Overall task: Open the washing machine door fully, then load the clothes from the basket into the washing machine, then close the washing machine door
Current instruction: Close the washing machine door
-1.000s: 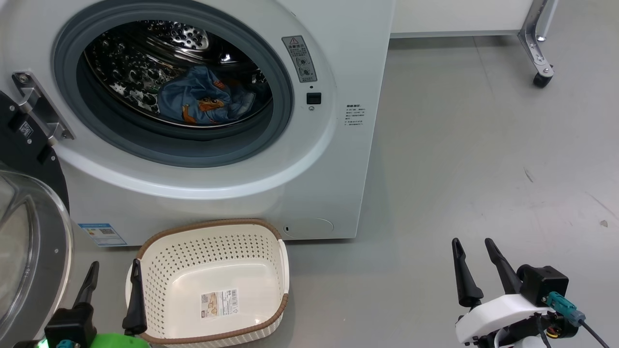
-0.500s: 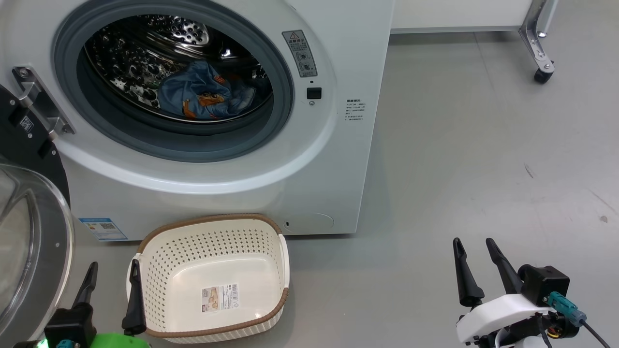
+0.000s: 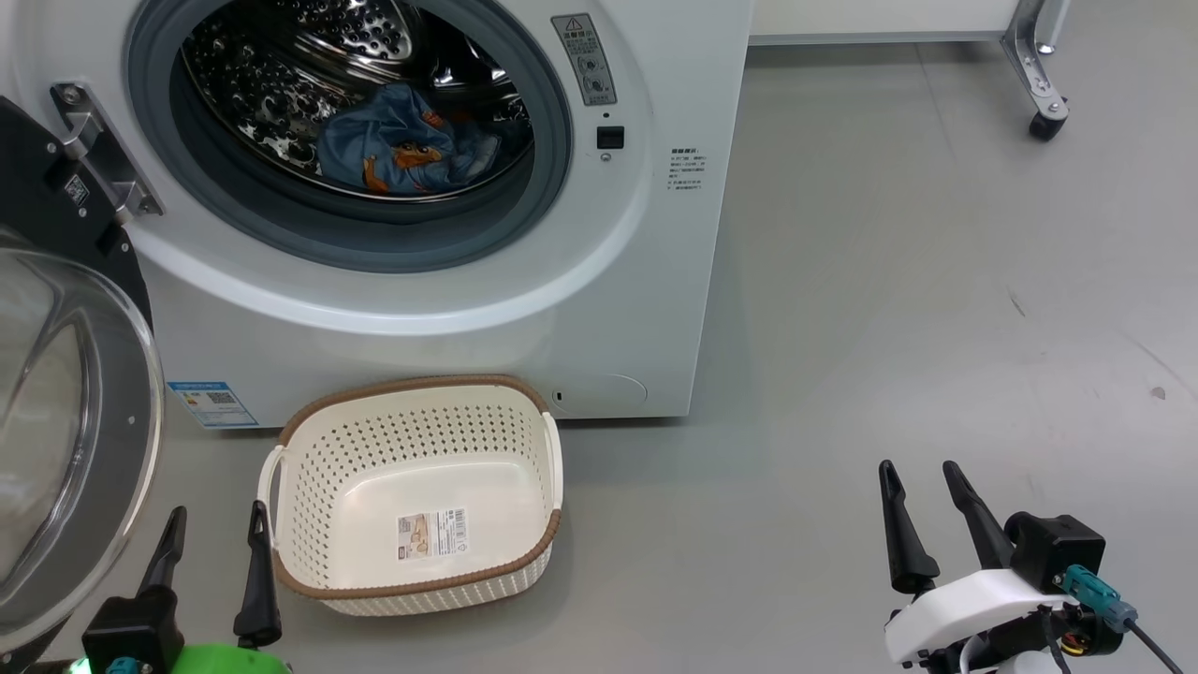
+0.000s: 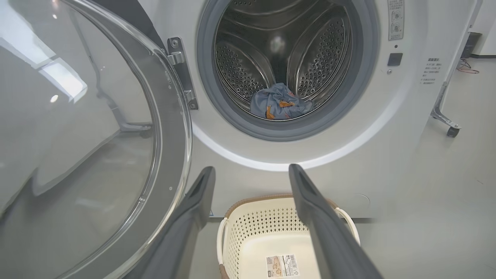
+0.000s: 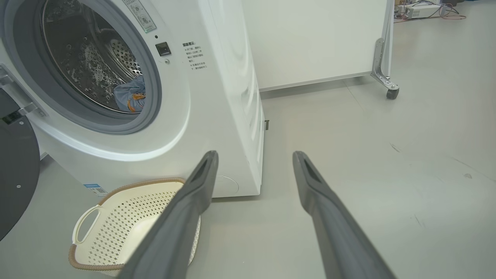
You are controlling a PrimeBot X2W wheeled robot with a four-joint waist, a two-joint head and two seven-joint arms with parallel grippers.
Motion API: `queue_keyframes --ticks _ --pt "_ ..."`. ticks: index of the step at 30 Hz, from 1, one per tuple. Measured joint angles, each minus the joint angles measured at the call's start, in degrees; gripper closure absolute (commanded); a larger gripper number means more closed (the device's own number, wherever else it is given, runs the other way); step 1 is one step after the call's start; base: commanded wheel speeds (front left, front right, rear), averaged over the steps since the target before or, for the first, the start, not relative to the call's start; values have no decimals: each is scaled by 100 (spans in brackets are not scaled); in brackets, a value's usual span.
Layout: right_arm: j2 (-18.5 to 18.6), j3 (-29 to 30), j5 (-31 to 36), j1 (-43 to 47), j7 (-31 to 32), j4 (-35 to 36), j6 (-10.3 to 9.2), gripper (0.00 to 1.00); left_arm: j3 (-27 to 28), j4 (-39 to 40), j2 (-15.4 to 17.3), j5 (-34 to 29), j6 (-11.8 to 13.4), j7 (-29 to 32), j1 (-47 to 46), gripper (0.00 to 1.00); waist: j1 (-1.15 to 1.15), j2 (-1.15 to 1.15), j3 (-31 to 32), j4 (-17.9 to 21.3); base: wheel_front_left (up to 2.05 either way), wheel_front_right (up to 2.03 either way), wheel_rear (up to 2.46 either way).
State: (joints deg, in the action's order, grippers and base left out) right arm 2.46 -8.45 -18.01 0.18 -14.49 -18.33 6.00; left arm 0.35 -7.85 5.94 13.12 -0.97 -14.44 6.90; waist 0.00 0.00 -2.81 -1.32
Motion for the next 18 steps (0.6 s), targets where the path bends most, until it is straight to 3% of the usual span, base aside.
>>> queue_keyframes --ticks 18 --pt "-5 14 -1 2 0 -30 1 0 136 102 -53 -35 -87 0 -8 0 0 0 69 -40 -109 109 0"
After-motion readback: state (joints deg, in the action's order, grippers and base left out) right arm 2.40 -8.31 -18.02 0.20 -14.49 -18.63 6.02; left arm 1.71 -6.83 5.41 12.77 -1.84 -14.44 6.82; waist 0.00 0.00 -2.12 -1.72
